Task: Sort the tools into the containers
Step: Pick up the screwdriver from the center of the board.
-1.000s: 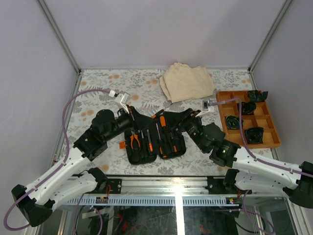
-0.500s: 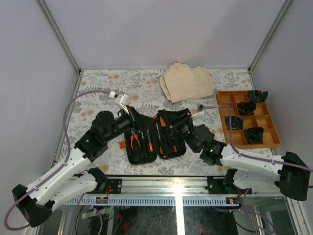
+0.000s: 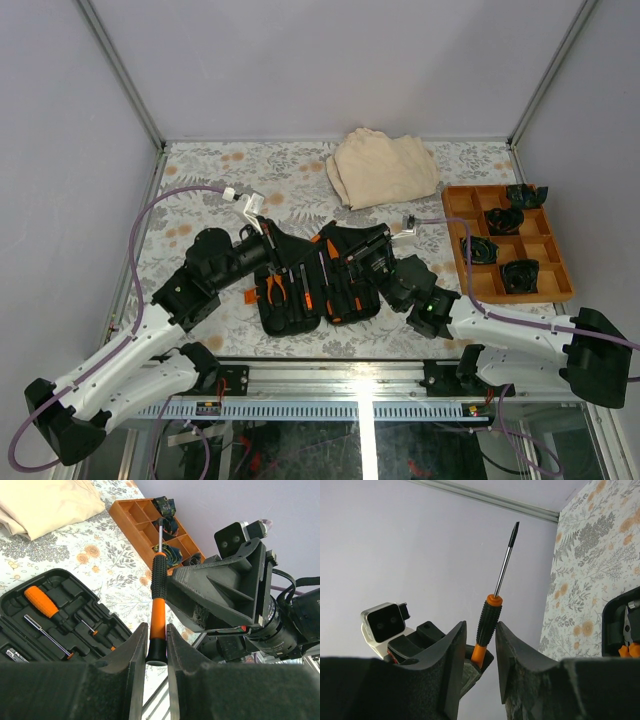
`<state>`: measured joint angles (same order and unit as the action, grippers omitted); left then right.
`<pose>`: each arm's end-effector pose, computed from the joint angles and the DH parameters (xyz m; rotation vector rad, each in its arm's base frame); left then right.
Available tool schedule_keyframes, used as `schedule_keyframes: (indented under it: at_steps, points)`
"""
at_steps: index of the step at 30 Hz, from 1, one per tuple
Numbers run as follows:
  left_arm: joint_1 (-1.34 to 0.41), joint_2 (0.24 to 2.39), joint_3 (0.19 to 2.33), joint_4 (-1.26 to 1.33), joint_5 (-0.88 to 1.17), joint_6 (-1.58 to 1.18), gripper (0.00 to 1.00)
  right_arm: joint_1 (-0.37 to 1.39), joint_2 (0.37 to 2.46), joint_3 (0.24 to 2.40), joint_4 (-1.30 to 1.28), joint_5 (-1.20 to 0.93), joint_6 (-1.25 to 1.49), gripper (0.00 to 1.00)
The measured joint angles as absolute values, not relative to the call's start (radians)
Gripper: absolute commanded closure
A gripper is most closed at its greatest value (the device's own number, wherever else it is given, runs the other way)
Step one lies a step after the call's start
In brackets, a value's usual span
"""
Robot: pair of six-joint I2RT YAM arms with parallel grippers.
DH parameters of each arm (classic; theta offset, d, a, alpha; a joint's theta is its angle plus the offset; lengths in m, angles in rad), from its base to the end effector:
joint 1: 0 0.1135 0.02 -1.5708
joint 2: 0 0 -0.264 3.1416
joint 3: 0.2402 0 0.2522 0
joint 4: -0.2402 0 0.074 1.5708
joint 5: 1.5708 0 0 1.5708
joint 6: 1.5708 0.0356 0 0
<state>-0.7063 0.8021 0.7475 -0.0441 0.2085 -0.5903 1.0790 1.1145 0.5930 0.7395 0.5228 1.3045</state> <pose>0.1418 -0.1306 0.3391 0.2737 1.7810 -1.1308 0.1329 0.2105 0.3032 0.6697 1.4433 1.5975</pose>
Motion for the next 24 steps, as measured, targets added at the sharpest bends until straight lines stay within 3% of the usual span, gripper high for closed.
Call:
schedule_keyframes:
  at_steps: [9, 17, 24]
  points:
    - [-0.706, 0.802, 0.748, -0.038, 0.222, -0.590, 1.00, 1.079, 1.124, 0.591, 0.747, 0.523, 1.326, 0.58]
    - [-0.706, 0.802, 0.748, -0.038, 0.225, -0.590, 1.00, 1.079, 1.131, 0.589, 0.747, 0.522, 1.345, 0.77]
    - [-0.706, 0.804, 0.749, -0.043, 0.224, -0.589, 0.54, 1.079, 1.131, 0.588, 0.761, 0.522, 1.350, 0.91]
